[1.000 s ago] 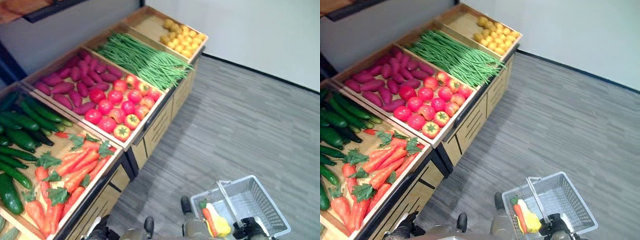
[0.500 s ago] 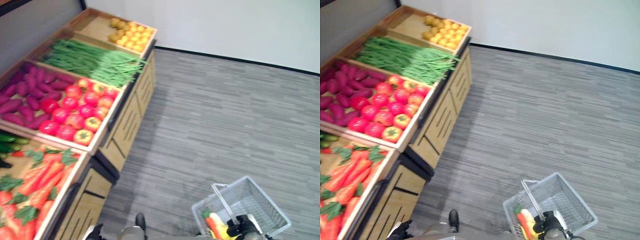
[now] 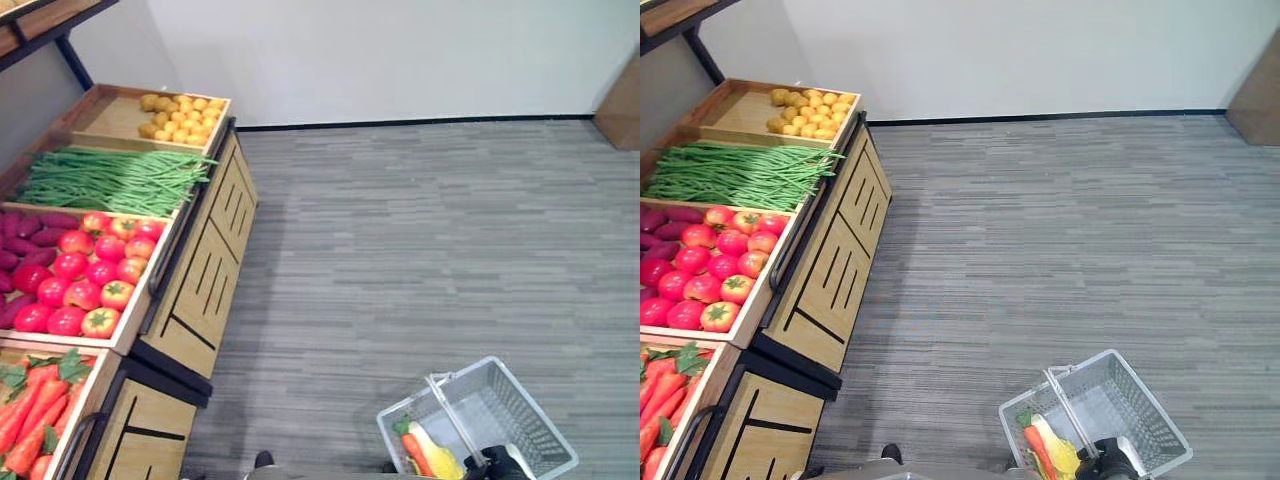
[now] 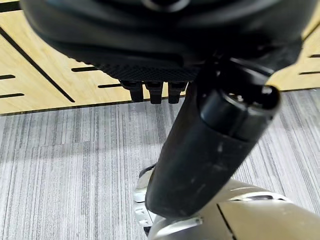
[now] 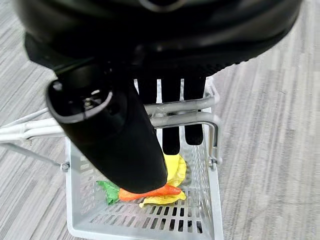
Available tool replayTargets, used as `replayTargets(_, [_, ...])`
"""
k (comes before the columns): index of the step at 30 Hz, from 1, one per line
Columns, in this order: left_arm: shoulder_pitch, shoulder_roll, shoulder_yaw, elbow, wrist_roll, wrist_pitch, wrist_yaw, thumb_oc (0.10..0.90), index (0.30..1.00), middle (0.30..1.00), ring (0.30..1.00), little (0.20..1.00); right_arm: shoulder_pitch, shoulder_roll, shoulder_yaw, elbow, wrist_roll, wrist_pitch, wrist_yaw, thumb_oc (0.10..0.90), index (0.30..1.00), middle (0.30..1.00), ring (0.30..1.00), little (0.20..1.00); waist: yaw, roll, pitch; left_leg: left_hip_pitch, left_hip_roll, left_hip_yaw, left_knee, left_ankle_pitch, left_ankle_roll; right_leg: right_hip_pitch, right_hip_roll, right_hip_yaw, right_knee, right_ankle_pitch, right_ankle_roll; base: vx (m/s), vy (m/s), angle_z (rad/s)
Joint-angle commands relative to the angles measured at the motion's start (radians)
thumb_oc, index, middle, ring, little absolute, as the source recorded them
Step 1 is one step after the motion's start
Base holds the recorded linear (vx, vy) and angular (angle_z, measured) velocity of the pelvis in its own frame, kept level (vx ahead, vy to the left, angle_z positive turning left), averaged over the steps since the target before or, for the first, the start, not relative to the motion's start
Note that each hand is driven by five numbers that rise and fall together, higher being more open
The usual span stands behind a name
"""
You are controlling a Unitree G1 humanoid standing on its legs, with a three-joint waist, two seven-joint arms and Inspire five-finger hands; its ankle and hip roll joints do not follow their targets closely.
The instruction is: Get the vegetables into the basket
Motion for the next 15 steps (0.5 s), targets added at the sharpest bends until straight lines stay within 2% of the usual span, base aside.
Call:
replayTargets(1, [-0.083, -0.017, -0.011, -0.026, -0.041, -0.023, 0.011, 0.900, 1.000, 1.000, 1.000, 1.000, -0.111, -0.060, 0.010, 0.014, 0.044, -0.032, -0.007, 0.900, 1.000, 1.000, 1.000, 1.000, 0.029, -0.042, 0.060, -0.015, -0.123, -0.194, -0.024, -0.242, 0.053, -0.022, -0.039, 0.005, -0.054, 0.082, 0.057, -0.03, -0.117, -0.25])
replayTargets(2, [-0.092, -0.013, -0.019, -0.012, -0.033, -0.023, 0.009, 0.900, 1.000, 1.000, 1.000, 1.000, -0.114, -0.072, 0.002, 0.024, 0.045, -0.030, -0.005, 0.900, 1.000, 1.000, 1.000, 1.000, 0.031, -0.043, 0.056, -0.023, -0.140, -0.230, -0.025, -0.247, 0.058, -0.031, -0.035, 0.017, -0.054, 0.088, 0.059, 0.01, -0.044, -0.41])
replayTargets(8, [-0.079, 0.002, -0.038, -0.005, 0.015, -0.022, -0.008, 0.900, 1.000, 1.000, 1.000, 1.000, -0.108, -0.143, -0.045, 0.092, 0.024, -0.016, -0.004, 0.900, 1.000, 1.000, 1.000, 1.000, 0.024, -0.036, 0.031, 0.015, -0.127, -0.198, -0.070, -0.249, 0.066, -0.022, -0.040, 0.019, -0.054, 0.092, 0.064, 0.04, 0.016, -0.03])
replayTargets(15, [-0.065, 0.024, -0.034, -0.009, 0.029, -0.026, -0.022, 0.900, 1.000, 1.000, 1.000, 1.000, -0.094, -0.160, -0.071, 0.127, 0.007, -0.002, 0.005, 0.900, 1.000, 1.000, 1.000, 1.000, 0.030, -0.048, 0.021, 0.052, -0.135, -0.175, -0.098, -0.262, 0.075, -0.017, -0.056, 0.028, -0.054, 0.105, 0.076, 0.01, 0.060, -0.06])
